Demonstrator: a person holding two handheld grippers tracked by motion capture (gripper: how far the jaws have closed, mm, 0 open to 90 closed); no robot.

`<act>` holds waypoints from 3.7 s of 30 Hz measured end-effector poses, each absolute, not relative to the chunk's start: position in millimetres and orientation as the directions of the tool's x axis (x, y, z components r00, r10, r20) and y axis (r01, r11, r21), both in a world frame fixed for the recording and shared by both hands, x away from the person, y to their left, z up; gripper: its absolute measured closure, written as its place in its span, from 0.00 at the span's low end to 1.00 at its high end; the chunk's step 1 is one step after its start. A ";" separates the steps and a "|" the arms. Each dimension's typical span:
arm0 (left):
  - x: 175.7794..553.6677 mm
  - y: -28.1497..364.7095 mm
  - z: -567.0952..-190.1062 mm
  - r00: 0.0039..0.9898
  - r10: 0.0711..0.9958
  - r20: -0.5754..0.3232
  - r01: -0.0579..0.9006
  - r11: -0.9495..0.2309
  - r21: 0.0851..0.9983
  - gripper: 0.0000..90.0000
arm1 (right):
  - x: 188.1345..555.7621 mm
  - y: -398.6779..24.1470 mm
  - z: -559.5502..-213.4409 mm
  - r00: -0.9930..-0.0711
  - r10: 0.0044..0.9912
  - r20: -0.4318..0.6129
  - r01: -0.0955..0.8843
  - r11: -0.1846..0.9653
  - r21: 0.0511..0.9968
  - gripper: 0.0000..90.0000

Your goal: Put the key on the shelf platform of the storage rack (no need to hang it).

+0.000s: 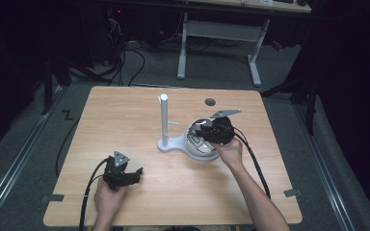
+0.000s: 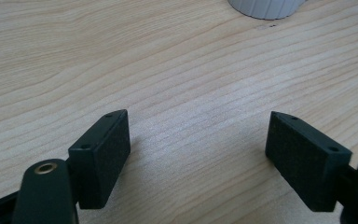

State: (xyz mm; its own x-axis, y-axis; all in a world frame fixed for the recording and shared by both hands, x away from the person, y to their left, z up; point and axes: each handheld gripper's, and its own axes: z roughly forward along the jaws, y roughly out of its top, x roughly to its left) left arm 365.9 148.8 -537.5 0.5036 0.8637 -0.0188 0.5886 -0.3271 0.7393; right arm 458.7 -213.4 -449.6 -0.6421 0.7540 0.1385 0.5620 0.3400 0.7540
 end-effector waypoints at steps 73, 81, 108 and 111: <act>365.9 148.6 -537.5 0.504 0.864 -0.017 0.588 -0.329 0.739 0.25 | 399.6 -334.1 -395.7 -0.449 0.885 0.123 0.538 0.158 0.828 0.63; 365.9 148.6 -537.5 0.504 0.863 -0.017 0.588 -0.329 0.739 0.25 | 388.0 -348.9 -405.0 -0.417 0.898 0.142 0.547 0.122 0.828 0.66; 365.9 148.5 -537.5 0.504 0.863 -0.017 0.588 -0.329 0.739 0.25 | 346.4 -358.8 -440.4 -0.405 0.897 0.178 0.559 0.089 0.825 0.65; 365.8 148.5 -537.5 0.504 0.863 -0.017 0.588 -0.329 0.739 0.25 | 345.0 -357.7 -445.1 -0.406 0.895 0.187 0.565 0.084 0.821 0.66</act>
State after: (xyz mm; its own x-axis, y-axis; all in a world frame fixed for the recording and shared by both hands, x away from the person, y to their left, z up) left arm 365.8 148.5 -537.5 0.5042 0.8634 -0.0168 0.5879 -0.3290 0.7390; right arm 345.0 -357.7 -445.1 -0.4056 0.8948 0.1868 0.5645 0.0844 0.8211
